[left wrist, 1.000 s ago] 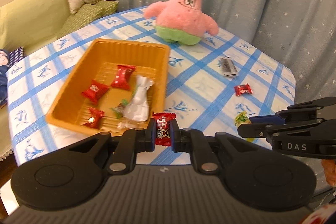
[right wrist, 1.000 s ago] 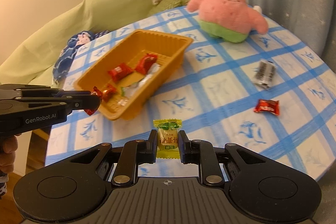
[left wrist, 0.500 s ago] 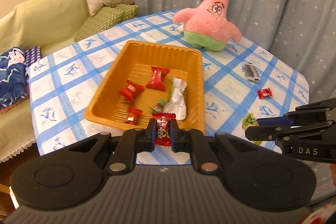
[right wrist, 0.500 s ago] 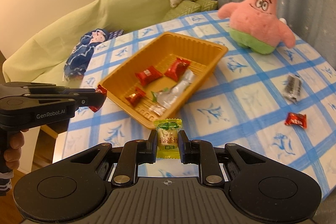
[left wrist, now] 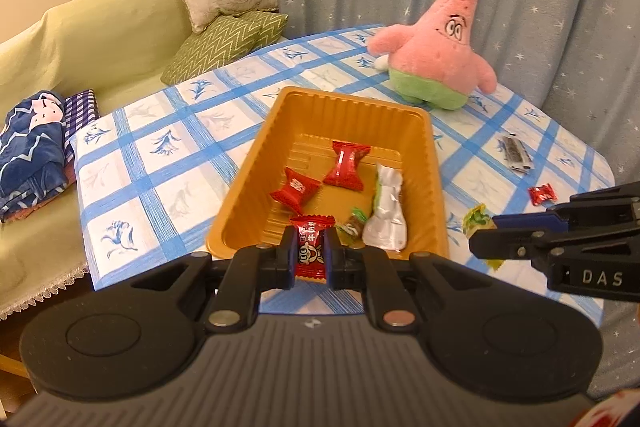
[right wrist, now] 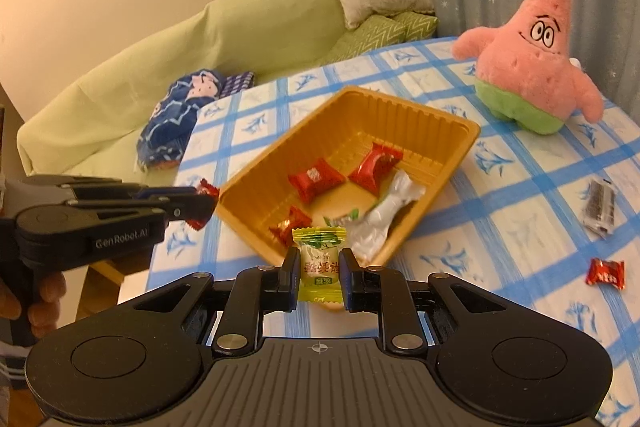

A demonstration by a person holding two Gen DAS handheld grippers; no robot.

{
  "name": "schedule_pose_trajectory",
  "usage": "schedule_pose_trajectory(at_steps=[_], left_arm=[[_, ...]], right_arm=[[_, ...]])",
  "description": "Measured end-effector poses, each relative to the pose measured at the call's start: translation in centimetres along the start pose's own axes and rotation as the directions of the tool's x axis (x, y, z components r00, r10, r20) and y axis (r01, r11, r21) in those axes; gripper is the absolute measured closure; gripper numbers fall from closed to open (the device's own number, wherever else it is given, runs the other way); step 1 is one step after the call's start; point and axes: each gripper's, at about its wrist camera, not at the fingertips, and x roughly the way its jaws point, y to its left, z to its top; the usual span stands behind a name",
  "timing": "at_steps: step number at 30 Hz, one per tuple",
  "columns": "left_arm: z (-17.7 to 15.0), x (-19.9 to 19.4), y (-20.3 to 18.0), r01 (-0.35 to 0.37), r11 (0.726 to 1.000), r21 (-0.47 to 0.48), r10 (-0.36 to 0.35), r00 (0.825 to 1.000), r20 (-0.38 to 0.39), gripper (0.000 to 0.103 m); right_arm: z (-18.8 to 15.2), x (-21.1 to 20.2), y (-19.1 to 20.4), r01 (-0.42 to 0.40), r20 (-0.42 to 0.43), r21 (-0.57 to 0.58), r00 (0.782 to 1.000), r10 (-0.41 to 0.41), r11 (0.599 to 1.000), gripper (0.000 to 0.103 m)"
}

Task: Organize snacks
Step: 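Carry the red candy and yellow candy over the orange tray with both tools, then open both tools to drop the red and yellow candies into the tray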

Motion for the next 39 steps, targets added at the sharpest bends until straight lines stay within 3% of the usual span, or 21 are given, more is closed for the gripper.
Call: schedule_pose_trajectory(at_steps=[11, 25, 39], left_arm=[[1.3, 4.2, 1.8, 0.011, 1.0, 0.011, -0.011, 1.0, -0.029, 0.091], [1.7, 8.0, 2.4, 0.036, 0.998, 0.042, -0.033, 0.997, -0.07, 0.09], [1.2, 7.7, 2.3, 0.057, 0.993, 0.099, -0.045, 0.992, -0.121, 0.09]], right_arm=[[2.2, 3.8, -1.0, 0.01, -0.01, 0.043, 1.0, -0.009, 0.999, 0.082], [2.4, 6.3, -1.6, 0.02, -0.047, 0.067, 0.999, -0.017, 0.998, 0.082], [2.1, 6.8, -1.9, 0.029, -0.061, 0.093, 0.998, -0.023, 0.995, 0.082]])
